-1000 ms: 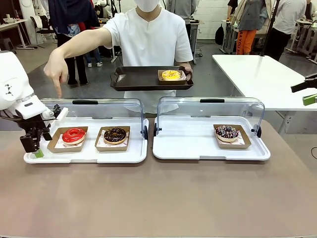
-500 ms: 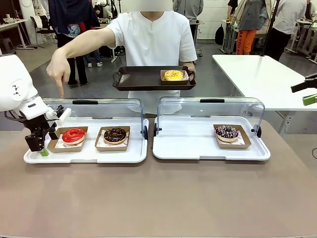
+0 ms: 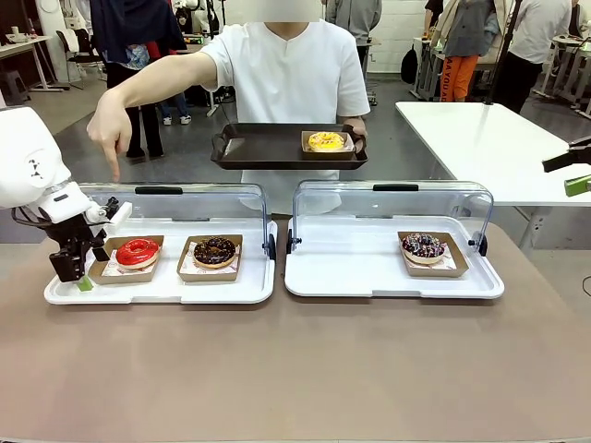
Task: Provide the desired donut to the person.
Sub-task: Pick up and lift the Paper togo box containing the Donut pointed at by the person.
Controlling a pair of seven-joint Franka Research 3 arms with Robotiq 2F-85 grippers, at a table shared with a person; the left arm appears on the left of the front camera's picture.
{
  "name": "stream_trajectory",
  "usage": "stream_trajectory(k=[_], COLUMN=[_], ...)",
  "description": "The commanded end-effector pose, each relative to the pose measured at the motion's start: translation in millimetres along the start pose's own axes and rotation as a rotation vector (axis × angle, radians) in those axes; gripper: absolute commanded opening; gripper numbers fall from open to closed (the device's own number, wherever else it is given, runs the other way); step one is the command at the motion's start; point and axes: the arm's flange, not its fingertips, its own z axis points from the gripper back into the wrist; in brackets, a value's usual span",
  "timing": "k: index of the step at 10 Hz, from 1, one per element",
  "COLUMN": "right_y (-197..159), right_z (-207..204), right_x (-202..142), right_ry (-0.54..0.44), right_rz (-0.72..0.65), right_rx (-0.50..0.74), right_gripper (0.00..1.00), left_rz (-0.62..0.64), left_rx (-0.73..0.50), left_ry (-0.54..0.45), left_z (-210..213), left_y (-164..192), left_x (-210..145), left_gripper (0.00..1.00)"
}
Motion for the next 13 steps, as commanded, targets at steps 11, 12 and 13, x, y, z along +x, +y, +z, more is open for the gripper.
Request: stream_trajectory(k=[11, 12, 13], right_y=[0.3, 0.3, 0.3], right_z=[-0.2, -0.2, -0.2], right_x=[-0.3, -0.3, -0.3], right_ry=[-0.001, -0.001, -0.001], right_rz=[-0.001, -0.001, -0.001], right_rx=[-0.001, -0.001, -0.001], right_gripper=[1.00, 1.00, 1.00], left_rz=[-0.037, -0.038, -0.049], left_rx=[0.014, 0.012, 0.011], left_ry=[-0.020, -0.016, -0.015], left_z=[0.3, 0.7, 2.1], left_y=[4.5, 4.1, 2.6], left_x=[0.6, 0.9, 2.0], left_gripper=[0.00, 0.00, 0.00])
